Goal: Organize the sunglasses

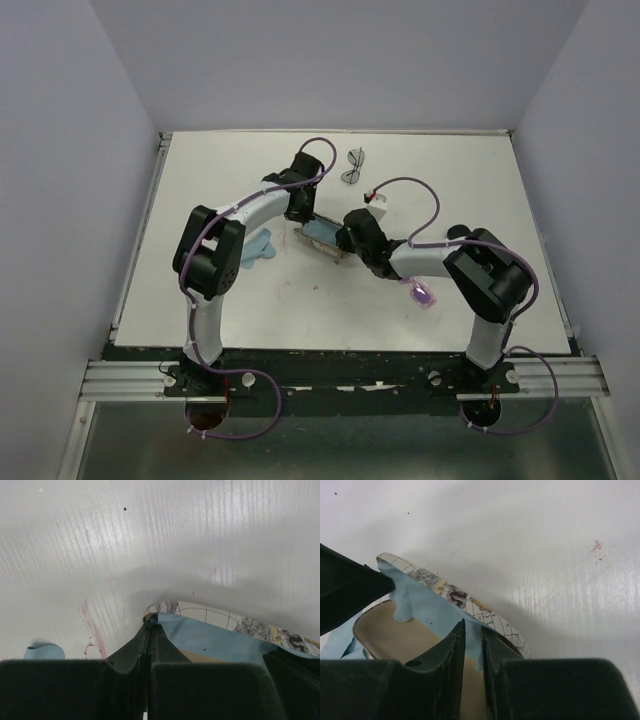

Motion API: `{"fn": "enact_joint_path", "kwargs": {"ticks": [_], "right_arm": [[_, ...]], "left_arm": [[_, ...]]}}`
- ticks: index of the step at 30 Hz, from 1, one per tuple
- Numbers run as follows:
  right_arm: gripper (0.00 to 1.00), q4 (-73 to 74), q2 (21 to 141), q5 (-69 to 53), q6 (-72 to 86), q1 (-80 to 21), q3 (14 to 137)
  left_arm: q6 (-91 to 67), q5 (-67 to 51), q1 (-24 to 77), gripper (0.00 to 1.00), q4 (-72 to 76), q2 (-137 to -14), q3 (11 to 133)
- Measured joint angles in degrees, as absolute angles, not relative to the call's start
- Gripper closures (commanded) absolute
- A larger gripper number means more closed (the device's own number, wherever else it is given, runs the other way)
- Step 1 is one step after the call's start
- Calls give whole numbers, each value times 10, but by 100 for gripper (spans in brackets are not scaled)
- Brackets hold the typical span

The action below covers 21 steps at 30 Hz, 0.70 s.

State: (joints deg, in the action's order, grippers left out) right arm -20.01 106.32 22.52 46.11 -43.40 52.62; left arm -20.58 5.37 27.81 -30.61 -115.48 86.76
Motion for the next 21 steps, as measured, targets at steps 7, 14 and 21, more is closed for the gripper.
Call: {"fn": "enact_joint_path", "kwargs": {"ticks": [7,14,21], "right_arm": [[64,-200,1011,216,442,-434,516],[43,-194,926,218,425,-434,494],[0,-140,816,255,368,-434,472]], "left_arm": [[-209,54,278,84,-310,-1145,867],[-227,85,278,48,-321,-1046,841],[-260,122,278,1,-326,-886,757]]}}
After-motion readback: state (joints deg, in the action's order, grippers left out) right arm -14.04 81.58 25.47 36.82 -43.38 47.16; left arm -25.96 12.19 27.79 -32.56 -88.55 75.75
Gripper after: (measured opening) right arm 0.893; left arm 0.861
